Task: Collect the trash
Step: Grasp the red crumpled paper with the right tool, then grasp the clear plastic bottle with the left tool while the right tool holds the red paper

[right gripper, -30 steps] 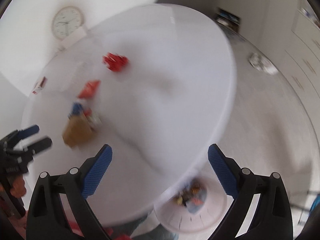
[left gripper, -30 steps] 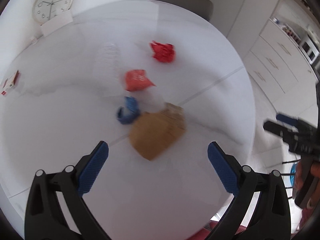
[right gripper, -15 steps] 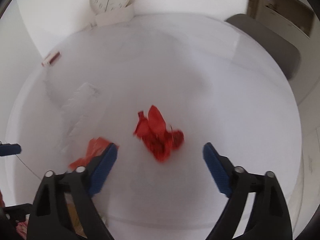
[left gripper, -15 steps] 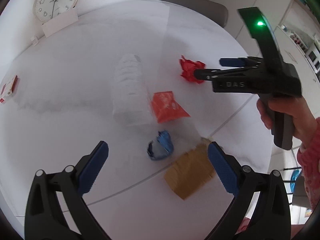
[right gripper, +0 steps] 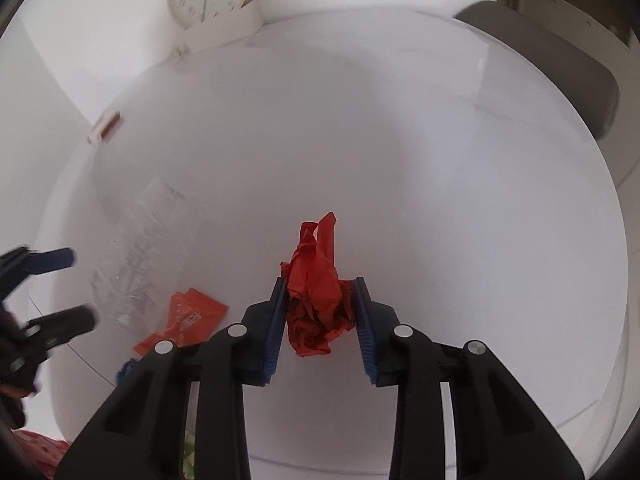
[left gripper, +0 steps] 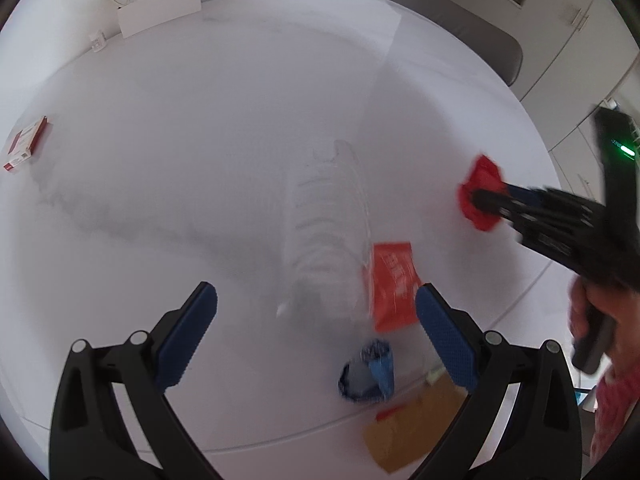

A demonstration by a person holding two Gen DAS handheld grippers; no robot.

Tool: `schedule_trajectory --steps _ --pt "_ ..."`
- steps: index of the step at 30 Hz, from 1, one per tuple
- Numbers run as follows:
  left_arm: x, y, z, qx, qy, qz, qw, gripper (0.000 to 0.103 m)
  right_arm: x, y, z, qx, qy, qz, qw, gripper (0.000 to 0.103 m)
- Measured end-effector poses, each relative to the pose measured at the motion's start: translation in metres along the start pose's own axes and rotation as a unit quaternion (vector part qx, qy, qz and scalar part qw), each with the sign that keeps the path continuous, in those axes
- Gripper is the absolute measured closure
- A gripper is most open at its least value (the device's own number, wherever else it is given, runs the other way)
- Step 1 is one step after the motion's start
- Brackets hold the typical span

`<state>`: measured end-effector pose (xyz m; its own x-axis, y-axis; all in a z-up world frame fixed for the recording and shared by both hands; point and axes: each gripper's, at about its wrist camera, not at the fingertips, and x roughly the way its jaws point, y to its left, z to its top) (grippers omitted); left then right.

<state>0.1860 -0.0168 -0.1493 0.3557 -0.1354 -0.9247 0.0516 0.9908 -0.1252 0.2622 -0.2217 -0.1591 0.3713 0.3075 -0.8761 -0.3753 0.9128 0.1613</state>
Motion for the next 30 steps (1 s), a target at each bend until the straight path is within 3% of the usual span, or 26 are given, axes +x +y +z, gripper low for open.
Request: schedule_trajectory --steps 10,14,15,25,30 --pt "0.048 -0.015 0.046 -0.012 0.045 0.016 0.9988 0.01 -0.069 -0.028 -0.054 0.081 -0.036 0.006 0.996 0.07" --pt "0.066 -0.019 0.049 -0.017 0.078 0.025 0.9965 0.04 -0.085 -0.029 -0.08 0.108 -0.038 -0.004 0.993 0.07" --pt "0.069 -0.018 0.048 -0.022 0.084 0.023 0.9959 0.041 -0.092 -0.03 -0.089 0.115 -0.038 -0.01 0.993 0.07" --pt "0.047 0.005 0.045 -0.041 0.048 0.003 0.998 0.042 -0.166 -0.048 -0.185 0.194 -0.063 -0.076 0.976 0.07" --pt "0.002 0.007 0.034 -0.01 0.011 0.02 0.9997 0.042 -0.183 -0.051 -0.261 0.257 -0.043 -0.105 0.96 0.07"
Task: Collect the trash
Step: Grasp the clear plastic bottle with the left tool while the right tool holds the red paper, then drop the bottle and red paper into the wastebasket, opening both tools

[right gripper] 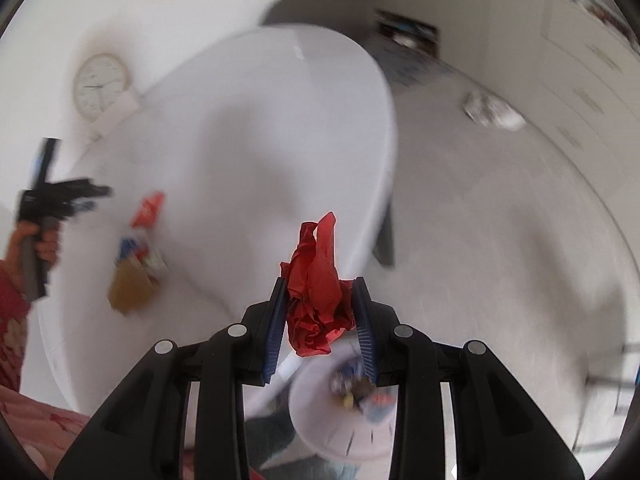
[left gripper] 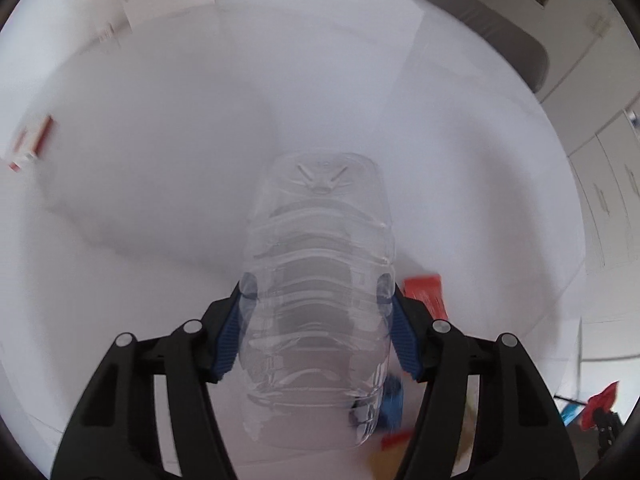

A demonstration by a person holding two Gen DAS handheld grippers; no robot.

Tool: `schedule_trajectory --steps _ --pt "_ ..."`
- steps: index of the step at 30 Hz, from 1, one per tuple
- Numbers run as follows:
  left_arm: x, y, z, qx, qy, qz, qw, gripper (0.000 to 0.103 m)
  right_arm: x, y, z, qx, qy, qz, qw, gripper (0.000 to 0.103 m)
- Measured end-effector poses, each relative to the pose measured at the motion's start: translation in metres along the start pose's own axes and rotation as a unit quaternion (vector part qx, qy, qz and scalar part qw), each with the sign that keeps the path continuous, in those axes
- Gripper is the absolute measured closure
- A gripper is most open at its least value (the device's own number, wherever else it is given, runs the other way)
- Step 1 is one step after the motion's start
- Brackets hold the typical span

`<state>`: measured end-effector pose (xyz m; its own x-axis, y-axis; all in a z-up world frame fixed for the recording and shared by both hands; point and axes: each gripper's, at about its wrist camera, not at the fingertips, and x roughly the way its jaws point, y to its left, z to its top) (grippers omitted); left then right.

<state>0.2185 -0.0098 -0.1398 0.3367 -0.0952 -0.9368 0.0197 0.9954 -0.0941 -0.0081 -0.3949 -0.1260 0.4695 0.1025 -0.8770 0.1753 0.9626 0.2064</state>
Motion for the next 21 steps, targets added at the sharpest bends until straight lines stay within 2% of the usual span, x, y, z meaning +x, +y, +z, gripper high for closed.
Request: schedule_trajectory --steps 5,7,9,13,15,18,19,20,21 --pt "-0.049 -0.018 -0.037 0.044 -0.021 -0.018 0.9986 0.042 0.036 -0.036 -0.081 0.069 0.066 -0.005 0.995 0.07" --pt "-0.067 -0.034 -0.06 0.068 -0.022 -0.037 0.9967 0.042 0.062 -0.048 -0.117 0.092 0.1 0.002 0.991 0.07" --pt "-0.077 -0.054 -0.082 0.088 -0.014 -0.06 0.9942 0.042 0.086 -0.05 -0.138 0.099 0.127 0.005 0.987 0.07" --pt "-0.086 -0.109 -0.128 0.147 0.007 -0.119 0.982 0.042 0.149 -0.052 -0.177 0.09 0.188 0.007 0.978 0.07" --pt "-0.087 -0.132 -0.148 0.178 0.015 -0.132 0.975 0.042 0.175 -0.053 -0.187 0.085 0.21 0.003 0.974 0.068" --pt "-0.086 -0.162 -0.175 0.22 0.025 -0.136 0.9656 0.042 0.204 -0.059 -0.205 0.08 0.24 -0.002 0.967 0.056" --pt "-0.085 -0.171 -0.183 0.233 0.027 -0.136 0.9624 0.042 0.211 -0.062 -0.208 0.081 0.251 -0.003 0.965 0.043" --pt "-0.083 -0.177 -0.189 0.242 0.029 -0.137 0.9601 0.042 0.216 -0.063 -0.213 0.083 0.26 -0.002 0.962 0.035" --pt "-0.082 -0.185 -0.195 0.251 0.034 -0.139 0.9575 0.042 0.215 -0.065 -0.215 0.084 0.261 -0.004 0.962 0.032"
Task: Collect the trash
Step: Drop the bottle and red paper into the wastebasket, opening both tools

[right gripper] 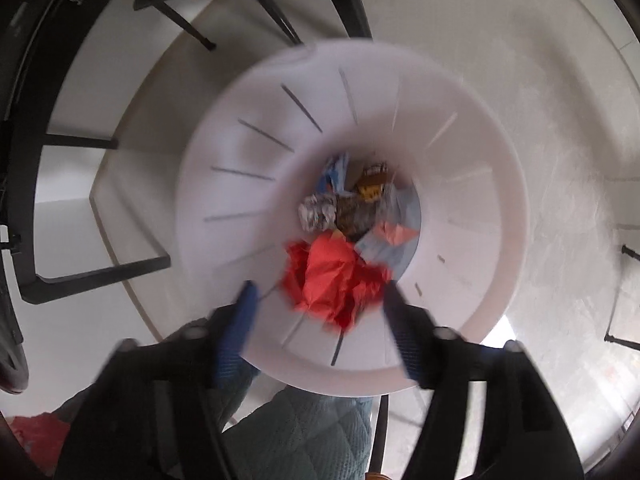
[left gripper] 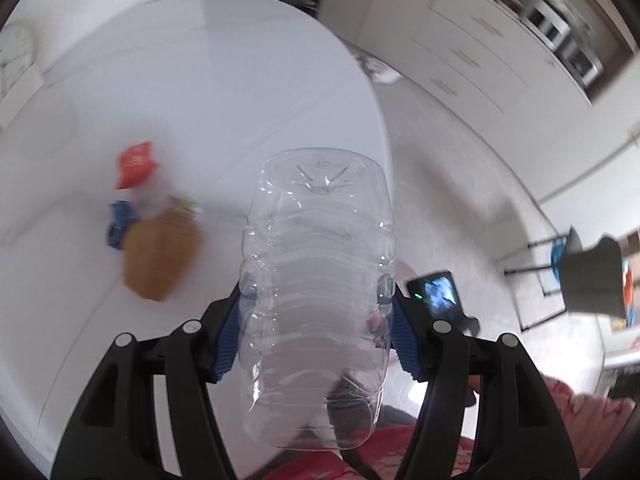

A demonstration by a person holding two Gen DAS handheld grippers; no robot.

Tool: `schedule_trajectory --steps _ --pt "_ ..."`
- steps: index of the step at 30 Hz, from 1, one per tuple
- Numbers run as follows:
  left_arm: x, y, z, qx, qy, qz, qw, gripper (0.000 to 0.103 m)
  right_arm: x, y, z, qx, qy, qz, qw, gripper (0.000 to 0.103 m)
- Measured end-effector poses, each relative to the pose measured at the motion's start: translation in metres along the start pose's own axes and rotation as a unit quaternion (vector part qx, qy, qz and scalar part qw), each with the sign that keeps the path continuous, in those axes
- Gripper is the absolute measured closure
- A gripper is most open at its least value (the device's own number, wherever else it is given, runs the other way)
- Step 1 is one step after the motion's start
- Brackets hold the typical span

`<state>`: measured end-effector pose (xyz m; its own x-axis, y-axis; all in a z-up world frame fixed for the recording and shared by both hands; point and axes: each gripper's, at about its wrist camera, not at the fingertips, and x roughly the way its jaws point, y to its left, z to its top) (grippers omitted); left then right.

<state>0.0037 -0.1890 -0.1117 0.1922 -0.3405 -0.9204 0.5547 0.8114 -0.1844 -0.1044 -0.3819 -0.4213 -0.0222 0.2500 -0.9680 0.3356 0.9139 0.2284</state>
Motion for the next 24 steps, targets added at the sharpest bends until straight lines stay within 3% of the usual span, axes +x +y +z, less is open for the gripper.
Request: schedule_trajectory --steps 3,6,13,20,22,24 --pt "0.015 -0.03 -0.002 0.027 0.016 -0.006 0.9995 0.042 -0.015 -0.01 -0.012 0.012 -0.018 0.01 1.0 0.025" --pt "0.022 -0.06 -0.025 0.063 0.029 -0.008 0.9976 0.042 -0.054 -0.031 -0.026 0.036 -0.058 0.02 0.997 0.018" --pt "0.104 -0.123 -0.041 0.113 0.093 -0.038 0.9885 0.042 -0.158 -0.105 -0.076 0.119 -0.161 0.021 0.98 0.011" --pt "0.221 -0.135 -0.073 0.098 0.167 -0.026 0.9807 0.041 -0.186 -0.15 -0.103 0.153 -0.174 0.01 0.973 0.01" --pt "0.247 -0.132 -0.082 0.085 0.181 -0.027 0.9795 0.032 -0.18 -0.153 -0.104 0.153 -0.168 0.006 0.974 0.01" --pt "0.26 -0.134 -0.09 0.073 0.187 -0.027 0.9793 0.031 -0.171 -0.156 -0.104 0.152 -0.158 0.004 0.976 0.01"
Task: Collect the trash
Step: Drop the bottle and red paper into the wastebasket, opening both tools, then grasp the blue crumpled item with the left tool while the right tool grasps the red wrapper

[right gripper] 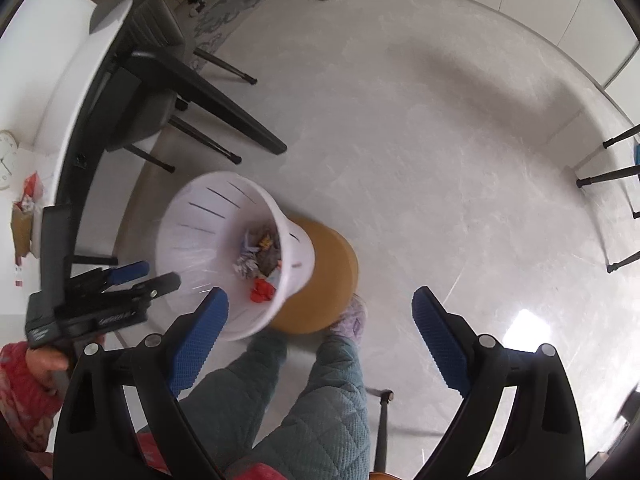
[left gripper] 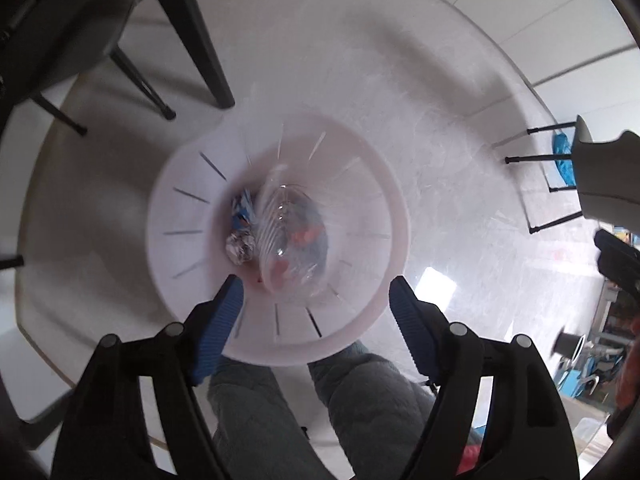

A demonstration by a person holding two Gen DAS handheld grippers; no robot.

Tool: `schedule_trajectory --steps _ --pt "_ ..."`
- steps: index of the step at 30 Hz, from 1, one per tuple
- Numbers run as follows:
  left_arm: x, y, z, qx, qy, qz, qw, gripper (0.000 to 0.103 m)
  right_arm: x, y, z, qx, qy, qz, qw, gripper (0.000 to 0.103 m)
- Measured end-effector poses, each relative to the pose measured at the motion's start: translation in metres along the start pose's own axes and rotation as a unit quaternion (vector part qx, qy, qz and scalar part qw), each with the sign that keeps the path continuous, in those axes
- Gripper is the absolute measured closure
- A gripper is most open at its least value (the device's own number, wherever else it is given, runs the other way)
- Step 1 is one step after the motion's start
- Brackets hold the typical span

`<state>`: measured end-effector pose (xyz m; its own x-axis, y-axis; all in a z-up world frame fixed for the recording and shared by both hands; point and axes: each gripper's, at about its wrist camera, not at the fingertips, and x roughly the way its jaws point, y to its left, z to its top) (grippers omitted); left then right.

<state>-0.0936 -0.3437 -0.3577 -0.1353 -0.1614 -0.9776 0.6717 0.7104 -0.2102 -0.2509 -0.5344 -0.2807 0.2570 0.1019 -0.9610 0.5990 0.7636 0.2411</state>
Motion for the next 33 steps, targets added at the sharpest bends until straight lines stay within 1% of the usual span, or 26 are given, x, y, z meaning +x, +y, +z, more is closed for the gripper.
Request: schedule_trajectory --steps 2,5,7,9,11,12,13,14,15,16,17,19,20,21,22,23,25,26,28,31,33 --pt "0.006 -0.004 -0.004 -0.004 0.005 -0.003 1.0 0.03 0.007 -0.002 -0.005 -0.003 0.006 -0.004 1.0 0.01" --pt "-0.008 -0.012 -0.008 0.004 -0.012 -0.004 0.9999 0.023 0.011 -0.001 -0.003 -0.004 0.008 0.002 1.0 0.01" --pt "-0.034 -0.024 -0.009 0.015 -0.038 -0.008 0.9991 0.023 0.005 0.0 -0.002 -0.008 0.003 0.004 1.0 0.01" --pt "-0.06 -0.027 -0.009 0.015 -0.061 -0.016 0.9979 0.022 -0.012 0.008 0.005 -0.021 -0.013 0.005 1.0 0.01" --pt "-0.105 -0.031 -0.013 0.01 -0.098 -0.026 0.9948 0.021 -0.027 0.017 0.011 -0.034 -0.03 0.008 0.999 0.01" --pt "-0.128 -0.032 -0.016 0.008 -0.117 -0.027 0.9927 0.014 -0.036 0.022 0.014 -0.04 -0.04 0.011 0.998 0.01" --pt "-0.154 -0.032 -0.019 0.006 -0.141 -0.023 0.9897 0.009 -0.045 0.028 0.019 -0.047 -0.05 0.014 0.998 0.01" --pt "-0.174 -0.031 -0.02 0.005 -0.163 -0.019 0.9864 0.008 -0.059 0.04 0.024 -0.059 -0.067 0.022 0.996 0.01" --pt "-0.201 -0.028 -0.024 0.003 -0.196 -0.015 0.9805 0.008 -0.068 0.047 0.026 -0.065 -0.077 0.027 0.994 0.01" --pt "-0.217 -0.025 -0.028 0.001 -0.212 -0.013 0.9773 0.008 -0.083 0.059 0.031 -0.077 -0.095 0.035 0.992 0.01" --pt "-0.241 -0.02 -0.034 -0.005 -0.233 -0.006 0.9726 0.008 -0.091 0.069 0.034 -0.086 -0.107 0.041 0.99 0.01" --pt "-0.273 -0.007 -0.043 -0.021 -0.262 0.005 0.965 0.008 -0.114 0.095 0.041 -0.111 -0.137 0.057 0.983 0.006" --pt "-0.292 0.002 -0.051 -0.035 -0.281 0.006 0.9591 0.008 -0.121 0.105 0.043 -0.121 -0.149 0.061 0.98 0.005" --pt "-0.304 0.01 -0.057 -0.047 -0.293 0.005 0.955 0.008 -0.13 0.117 0.046 -0.135 -0.162 0.067 0.975 0.005" --pt "-0.319 0.022 -0.066 -0.063 -0.306 -0.003 0.9498 0.008 -0.14 0.135 0.048 -0.154 -0.176 0.073 0.97 0.003" --pt "-0.328 0.031 -0.073 -0.075 -0.315 -0.012 0.9459 0.008 -0.145 0.144 0.051 -0.166 -0.184 0.076 0.966 0.003" --pt "-0.341 0.05 -0.086 -0.099 -0.329 -0.018 0.939 0.008 -0.156 0.172 0.053 -0.2 -0.204 0.079 0.955 0.003" --pt "-0.344 0.057 -0.091 -0.11 -0.333 -0.015 0.9365 0.008 -0.16 0.18 0.056 -0.211 -0.208 0.081 0.952 0.003" --pt "-0.351 0.082 -0.106 -0.15 -0.342 -0.008 0.9275 0.008 -0.165 0.204 0.057 -0.236 -0.215 0.088 0.944 0.003" --pt "-0.357 0.118 -0.119 -0.199 -0.35 -0.015 0.9152 0.008 -0.169 0.232 0.059 -0.259 -0.218 0.1 0.936 0.003" --pt "-0.361 0.138 -0.129 -0.223 -0.357 -0.009 0.9068 0.008 -0.167 0.249 0.056 -0.272 -0.217 0.106 0.932 0.003"
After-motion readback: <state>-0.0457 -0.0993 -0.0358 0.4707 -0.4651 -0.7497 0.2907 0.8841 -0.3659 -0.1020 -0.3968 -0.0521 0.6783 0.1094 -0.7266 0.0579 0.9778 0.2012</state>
